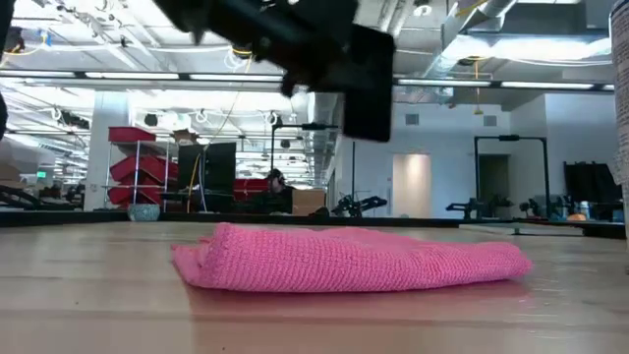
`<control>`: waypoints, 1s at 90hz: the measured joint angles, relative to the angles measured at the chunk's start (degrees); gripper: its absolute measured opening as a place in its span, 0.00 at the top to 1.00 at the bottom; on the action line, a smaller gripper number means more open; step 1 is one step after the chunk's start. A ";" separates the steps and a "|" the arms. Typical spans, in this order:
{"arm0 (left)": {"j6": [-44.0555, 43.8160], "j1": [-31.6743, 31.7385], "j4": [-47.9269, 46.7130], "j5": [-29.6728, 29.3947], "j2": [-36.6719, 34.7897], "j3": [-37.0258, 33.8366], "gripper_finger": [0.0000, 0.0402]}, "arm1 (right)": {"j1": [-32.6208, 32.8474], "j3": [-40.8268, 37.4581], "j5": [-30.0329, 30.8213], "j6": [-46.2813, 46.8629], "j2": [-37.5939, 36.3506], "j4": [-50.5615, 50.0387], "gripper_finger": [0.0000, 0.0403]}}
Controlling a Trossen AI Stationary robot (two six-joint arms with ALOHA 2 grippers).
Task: Apply microfiber cloth
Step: Spray the front of the pink phone using the spray bottle
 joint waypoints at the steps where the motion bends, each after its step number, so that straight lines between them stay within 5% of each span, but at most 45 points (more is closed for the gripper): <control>1: -0.32 -0.22 0.06 -0.44 -0.27 -0.47 0.99 | -0.07 0.07 -0.01 -0.14 0.00 0.18 1.00; 34: -11.40 -10.26 -3.70 -17.76 -1.58 -3.12 0.99 | -0.73 1.76 -2.79 -0.34 0.09 0.09 1.00; 70: -16.64 -12.59 -6.80 -20.17 -1.56 -3.12 0.99 | -0.73 1.76 -8.63 -2.16 0.61 7.15 1.00; 90: -17.99 -12.59 -8.95 -20.10 -1.56 -3.05 0.99 | -1.25 1.74 -10.44 0.90 2.36 2.86 1.00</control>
